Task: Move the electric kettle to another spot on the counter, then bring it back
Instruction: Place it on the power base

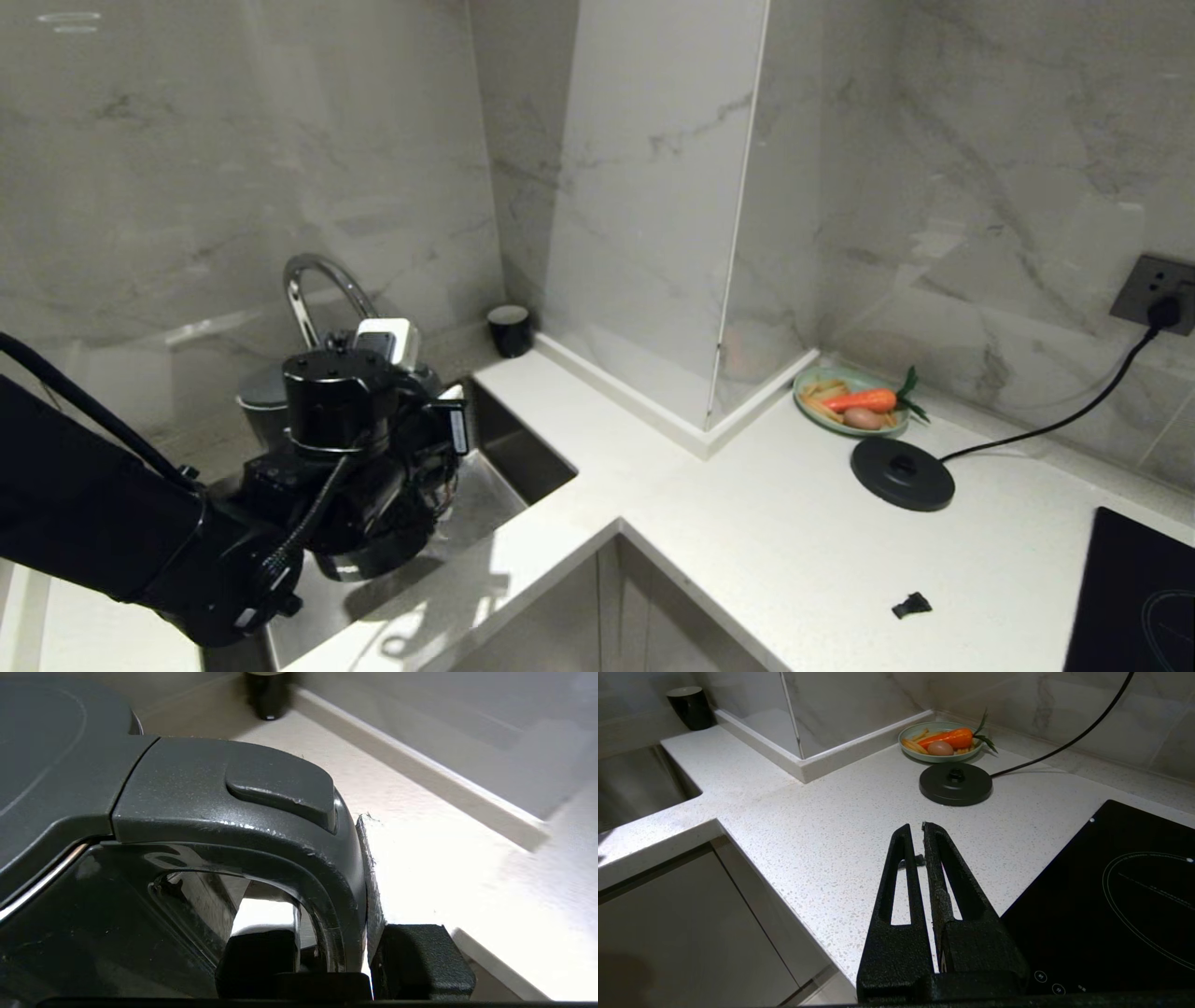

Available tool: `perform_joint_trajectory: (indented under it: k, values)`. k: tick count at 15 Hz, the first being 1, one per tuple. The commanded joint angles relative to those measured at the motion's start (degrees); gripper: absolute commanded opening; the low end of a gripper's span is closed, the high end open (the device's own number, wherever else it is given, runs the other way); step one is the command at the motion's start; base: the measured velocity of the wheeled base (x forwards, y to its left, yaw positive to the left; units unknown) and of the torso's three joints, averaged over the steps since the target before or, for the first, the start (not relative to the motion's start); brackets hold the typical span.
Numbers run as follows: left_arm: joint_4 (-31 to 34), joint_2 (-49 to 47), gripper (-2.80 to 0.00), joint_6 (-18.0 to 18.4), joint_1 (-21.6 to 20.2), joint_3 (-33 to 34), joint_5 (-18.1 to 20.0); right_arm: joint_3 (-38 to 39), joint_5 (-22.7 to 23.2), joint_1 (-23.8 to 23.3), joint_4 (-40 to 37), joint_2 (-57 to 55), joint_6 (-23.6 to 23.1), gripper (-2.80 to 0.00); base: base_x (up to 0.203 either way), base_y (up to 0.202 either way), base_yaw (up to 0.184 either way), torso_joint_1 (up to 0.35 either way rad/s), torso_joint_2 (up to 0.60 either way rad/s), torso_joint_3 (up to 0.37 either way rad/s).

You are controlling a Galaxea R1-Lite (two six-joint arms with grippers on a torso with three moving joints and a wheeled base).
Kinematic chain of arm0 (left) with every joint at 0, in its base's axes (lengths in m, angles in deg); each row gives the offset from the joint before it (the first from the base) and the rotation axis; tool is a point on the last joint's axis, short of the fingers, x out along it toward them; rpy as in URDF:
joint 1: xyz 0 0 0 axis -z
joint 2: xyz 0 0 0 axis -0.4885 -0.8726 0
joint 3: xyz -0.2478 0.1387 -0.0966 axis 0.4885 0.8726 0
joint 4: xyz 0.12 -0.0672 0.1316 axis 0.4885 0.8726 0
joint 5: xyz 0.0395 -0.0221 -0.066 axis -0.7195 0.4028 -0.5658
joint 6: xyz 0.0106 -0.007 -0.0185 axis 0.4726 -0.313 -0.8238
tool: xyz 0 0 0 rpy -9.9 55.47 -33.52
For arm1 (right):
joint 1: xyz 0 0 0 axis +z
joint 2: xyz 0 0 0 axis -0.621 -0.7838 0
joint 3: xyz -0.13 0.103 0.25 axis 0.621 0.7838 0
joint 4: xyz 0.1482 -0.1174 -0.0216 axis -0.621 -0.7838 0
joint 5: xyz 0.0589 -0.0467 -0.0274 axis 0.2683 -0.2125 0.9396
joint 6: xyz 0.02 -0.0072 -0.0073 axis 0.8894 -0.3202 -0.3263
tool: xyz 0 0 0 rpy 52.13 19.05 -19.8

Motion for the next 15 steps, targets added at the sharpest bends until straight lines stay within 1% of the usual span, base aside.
perform_joint_trajectory:
  k: [1, 3, 4, 6, 7, 9, 12, 15]
  values:
    - [-0.4, -0.3, -2.80, -0.1, 3.4, -0.2, -0.3, 0.0, 0.0, 0.0, 0.0, 0.0, 0.0, -2.80, 0.000, 0.000, 0.000, 0.000, 0.00, 0.000]
    - [-0.3, -0.3, -2.80, -0.2, 5.6, 0.2, -0.5, 0.0, 0.0, 0.0, 0.0, 0.0, 0.0, -2.80, 0.000, 0.000, 0.000, 0.000, 0.00, 0.000]
    - [-0.3, -0.2, -2.80, -0.4, 6.0, 0.6, -0.6, 0.0, 0.0, 0.0, 0.0, 0.0, 0.0, -2.80, 0.000, 0.000, 0.000, 0.000, 0.00, 0.000]
    - [-0.3, 0.2, -2.80, -0.4, 6.3, 1.7, -2.8, 0.0, 0.0, 0.0, 0.0, 0.0, 0.0, -2.80, 0.000, 0.000, 0.000, 0.000, 0.00, 0.000]
    - [-0.3, 0.9, -2.80, -0.5, 6.5, 3.0, -3.3, 0.0, 0.0, 0.0, 0.0, 0.0, 0.0, -2.80, 0.000, 0.000, 0.000, 0.000, 0.00, 0.000]
    - [-0.4, 2.5, -2.80, -0.6, 6.6, 6.2, -3.5, 0.0, 0.0, 0.0, 0.0, 0.0, 0.0, -2.80, 0.000, 0.000, 0.000, 0.000, 0.00, 0.000]
    - [-0.4, 5.3, -2.80, -1.4, 6.6, 8.6, -3.7, 0.0, 0.0, 0.0, 0.0, 0.0, 0.0, -2.80, 0.000, 0.000, 0.000, 0.000, 0.00, 0.000]
    - [-0.3, 8.2, -2.80, -2.0, 8.0, 11.7, -3.9, 0.0, 0.0, 0.0, 0.0, 0.0, 0.0, -2.80, 0.000, 0.000, 0.000, 0.000, 0.00, 0.000]
